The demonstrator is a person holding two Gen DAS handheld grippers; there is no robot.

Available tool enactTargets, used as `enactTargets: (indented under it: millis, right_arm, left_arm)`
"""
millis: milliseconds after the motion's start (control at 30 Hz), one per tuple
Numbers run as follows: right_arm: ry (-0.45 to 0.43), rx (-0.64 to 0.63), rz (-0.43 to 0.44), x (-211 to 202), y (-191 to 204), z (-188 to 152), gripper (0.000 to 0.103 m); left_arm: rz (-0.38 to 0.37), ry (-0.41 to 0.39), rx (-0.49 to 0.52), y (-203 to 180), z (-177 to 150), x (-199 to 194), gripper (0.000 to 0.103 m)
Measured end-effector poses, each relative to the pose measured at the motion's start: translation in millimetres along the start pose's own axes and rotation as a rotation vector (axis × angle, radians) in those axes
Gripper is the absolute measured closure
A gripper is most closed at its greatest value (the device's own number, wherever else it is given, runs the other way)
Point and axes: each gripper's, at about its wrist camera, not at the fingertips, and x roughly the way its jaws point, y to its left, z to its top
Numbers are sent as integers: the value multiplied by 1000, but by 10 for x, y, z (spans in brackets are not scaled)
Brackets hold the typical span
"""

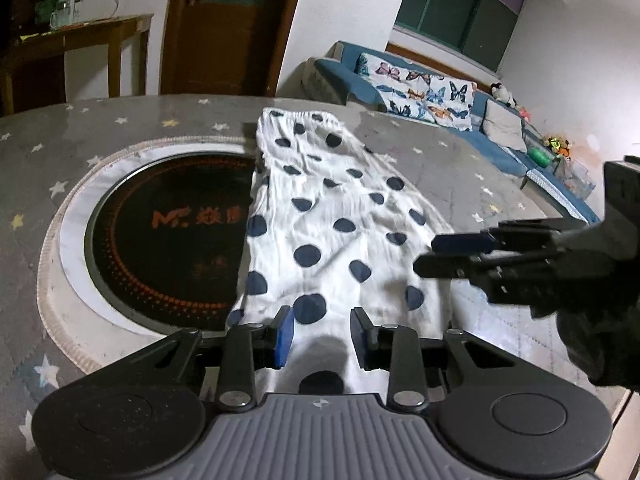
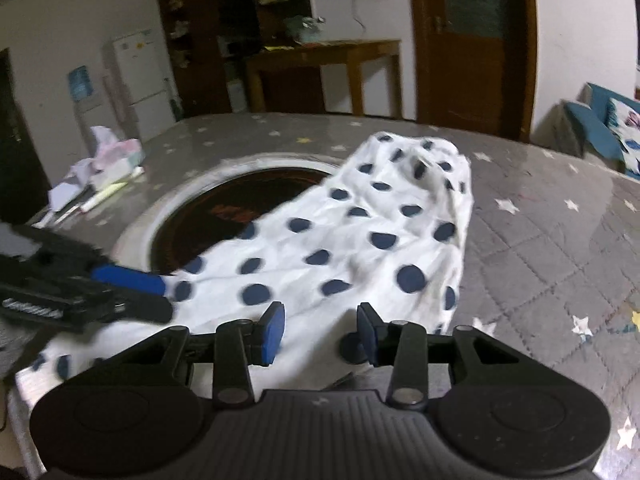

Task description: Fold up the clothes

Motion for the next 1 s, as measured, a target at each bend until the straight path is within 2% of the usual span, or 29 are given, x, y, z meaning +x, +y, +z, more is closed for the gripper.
enactTargets:
  millis: [200,333,433,533,633,700,767,867,1000]
  right_arm:
    - [4,23,-29,40,-146,58,64]
    - [-27,26,-37,89,-202,218,64]
    - [-7,22,-67,248,-263,307,64]
    - [29,23,-107,415,-309,362,64]
    - [19,21,-105,467,-297,431,62]
    - [17,10,-103,519,-274,478,58]
    - [28,-6,-108,609,-248,522,58]
    - [48,-23,-124,774,-233,605,54]
    - [54,-19,-145,930,-272,737,51]
  left_arm:
    - [12,11,-26,92,-11,24,69]
    - [0,-6,-12,-4,8,-16,68]
    - [-24,-11,9,-109,-6,-32,68]
    - [-54,-11,34,-222,-39,-43,57]
    - [-83,-9,71,-322,-112,-40,47]
    - [-95,-4,89,-359,-159,-13,31]
    - [-102,0,103,-383,-202,17,23]
    - [-112,2,126,-409,-261,50,12]
    - [-130,-5,150,-421,-309,56,4]
